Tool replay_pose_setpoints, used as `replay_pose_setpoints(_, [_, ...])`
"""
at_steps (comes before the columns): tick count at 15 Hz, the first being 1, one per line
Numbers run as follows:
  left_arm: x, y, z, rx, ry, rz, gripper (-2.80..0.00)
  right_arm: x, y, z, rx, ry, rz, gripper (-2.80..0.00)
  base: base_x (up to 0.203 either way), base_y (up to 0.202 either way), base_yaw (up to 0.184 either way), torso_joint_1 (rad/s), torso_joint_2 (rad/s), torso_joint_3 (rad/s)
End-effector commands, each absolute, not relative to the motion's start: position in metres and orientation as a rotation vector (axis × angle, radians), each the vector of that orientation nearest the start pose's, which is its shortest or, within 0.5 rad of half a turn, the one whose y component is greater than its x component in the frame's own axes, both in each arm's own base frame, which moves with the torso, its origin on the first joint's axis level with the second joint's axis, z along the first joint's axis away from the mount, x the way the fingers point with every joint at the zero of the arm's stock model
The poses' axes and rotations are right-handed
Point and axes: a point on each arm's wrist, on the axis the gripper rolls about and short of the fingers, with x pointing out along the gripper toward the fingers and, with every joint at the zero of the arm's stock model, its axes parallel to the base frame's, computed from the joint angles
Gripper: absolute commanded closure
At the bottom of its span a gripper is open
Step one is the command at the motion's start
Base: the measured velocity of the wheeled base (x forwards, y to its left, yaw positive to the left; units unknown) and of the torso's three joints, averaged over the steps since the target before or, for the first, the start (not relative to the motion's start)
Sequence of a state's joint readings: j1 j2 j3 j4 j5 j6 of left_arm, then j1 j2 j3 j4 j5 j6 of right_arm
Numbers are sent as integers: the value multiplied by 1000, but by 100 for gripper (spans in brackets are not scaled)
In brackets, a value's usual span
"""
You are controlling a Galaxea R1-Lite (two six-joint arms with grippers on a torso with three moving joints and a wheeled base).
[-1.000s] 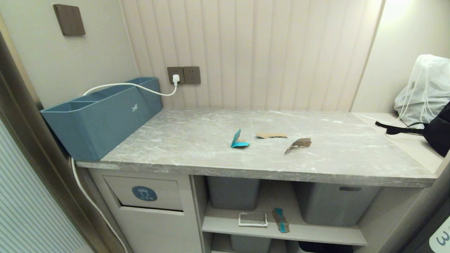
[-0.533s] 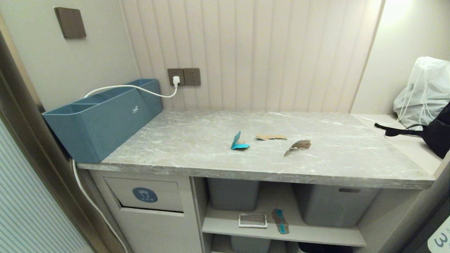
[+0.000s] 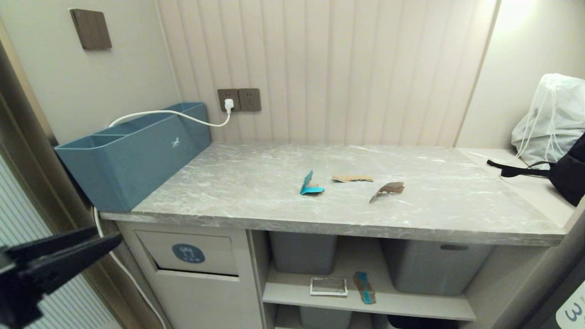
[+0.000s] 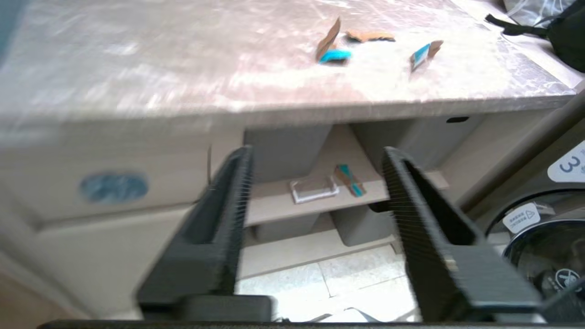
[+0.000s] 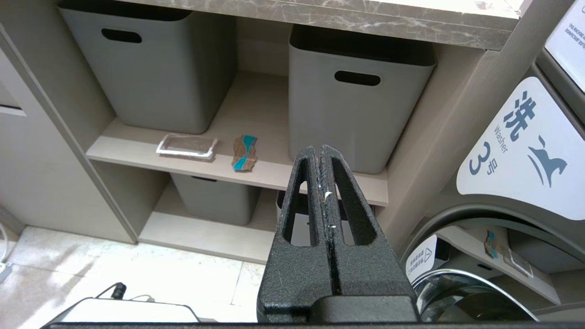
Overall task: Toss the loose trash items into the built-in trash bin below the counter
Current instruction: Pick up the garbage
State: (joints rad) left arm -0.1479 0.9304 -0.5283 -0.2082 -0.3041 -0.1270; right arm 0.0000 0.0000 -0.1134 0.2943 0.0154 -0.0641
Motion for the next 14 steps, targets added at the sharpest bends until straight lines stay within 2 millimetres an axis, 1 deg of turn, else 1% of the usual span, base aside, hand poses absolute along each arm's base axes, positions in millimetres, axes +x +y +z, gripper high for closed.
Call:
replay_pose_setpoints(1, [179, -41, 205, -136, 378, -471, -280, -34, 0, 76, -72, 182, 24, 0, 0, 0, 0, 0, 0, 0])
replay_pose_setpoints(3, [230, -63, 200, -84, 386, -537, -280, -34, 0, 76, -78, 183, 27, 0, 0, 0, 0, 0, 0, 0])
replay_pose_setpoints(4, [252, -73, 196, -51, 380, -562, -280, -34, 0, 76, -90, 184, 28, 0, 0, 0, 0, 0, 0, 0])
replay_pose_setpoints(6, [300, -93, 180, 21, 347, -573, -280, -34, 0, 76, -105, 183, 31, 0, 0, 0, 0, 0, 0, 0])
replay_pose_setpoints(8, [344, -113, 163, 69, 294, -547, -280, -34, 0, 76, -105, 183, 31, 0, 0, 0, 0, 0, 0, 0])
replay_pose_setpoints(9, [362, -124, 154, 85, 270, -537, -280, -34, 0, 76, -105, 183, 31, 0, 0, 0, 0, 0, 0, 0])
replay_pose_setpoints(10, [378, -137, 145, 97, 254, -536, -280, -34, 0, 76, -105, 184, 32, 0, 0, 0, 0, 0, 0, 0])
replay_pose_setpoints(12, [404, -168, 135, 112, 205, -556, -280, -34, 0, 76, -103, 183, 30, 0, 0, 0, 0, 0, 0, 0])
replay_pose_setpoints(14, [417, -196, 129, 117, 166, -584, -280, -34, 0, 76, -99, 183, 29, 0, 0, 0, 0, 0, 0, 0])
